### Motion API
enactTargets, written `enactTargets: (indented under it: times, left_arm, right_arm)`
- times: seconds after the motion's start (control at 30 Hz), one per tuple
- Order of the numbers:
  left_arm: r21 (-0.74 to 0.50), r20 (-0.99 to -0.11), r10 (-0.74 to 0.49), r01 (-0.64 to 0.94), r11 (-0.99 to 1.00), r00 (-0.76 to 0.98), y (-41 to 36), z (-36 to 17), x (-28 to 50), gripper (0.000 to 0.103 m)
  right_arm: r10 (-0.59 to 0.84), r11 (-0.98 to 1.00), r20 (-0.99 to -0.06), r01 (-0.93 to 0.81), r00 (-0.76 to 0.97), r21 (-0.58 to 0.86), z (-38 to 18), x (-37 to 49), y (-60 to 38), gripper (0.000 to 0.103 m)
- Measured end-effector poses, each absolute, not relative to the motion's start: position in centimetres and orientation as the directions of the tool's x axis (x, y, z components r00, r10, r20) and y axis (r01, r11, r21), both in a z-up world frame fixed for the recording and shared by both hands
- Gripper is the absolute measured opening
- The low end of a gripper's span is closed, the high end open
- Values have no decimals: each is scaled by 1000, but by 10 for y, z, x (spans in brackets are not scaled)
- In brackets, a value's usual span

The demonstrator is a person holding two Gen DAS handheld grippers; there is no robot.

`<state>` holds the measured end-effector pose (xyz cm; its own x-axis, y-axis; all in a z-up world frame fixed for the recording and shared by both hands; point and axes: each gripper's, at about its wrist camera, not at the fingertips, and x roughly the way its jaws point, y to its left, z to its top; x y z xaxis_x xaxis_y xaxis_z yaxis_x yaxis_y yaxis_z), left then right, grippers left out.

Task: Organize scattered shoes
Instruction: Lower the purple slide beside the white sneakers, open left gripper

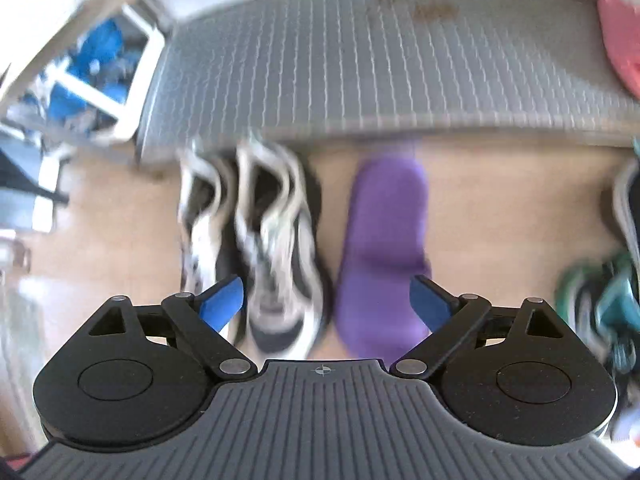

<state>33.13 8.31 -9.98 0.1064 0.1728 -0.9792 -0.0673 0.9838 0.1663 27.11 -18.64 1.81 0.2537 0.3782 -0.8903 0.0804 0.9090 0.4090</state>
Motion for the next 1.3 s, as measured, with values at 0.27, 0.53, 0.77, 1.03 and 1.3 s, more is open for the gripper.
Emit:
enactTargets:
  times: [0.27,0.53,0.77,1.03,1.3]
  left_arm:
    - [-18,-998,-21,-44,999,-60,58,-183,329,68]
    - [46,-988,37,-56,997,-150,32,-235,343,83]
    - [169,-984,152,-211,963,-92,73,-236,355,84]
    - [120,-990,110,-114,986,-91,67,-178,344,86]
    - [27,-990,18,63,998,139,17,-26,283,97]
  right_arm:
    - [355,920,-904,87,237,383,11,269,-187,97]
    - [364,911,-898,108,246,398,16,279,-192,97]
    - [370,911,-899,99,236,401,14,281,-187,97]
    - [365,915,-901,88,234,393,13,278,-187,97]
    - [320,896,-867,176,382,408,45,282,-242,97]
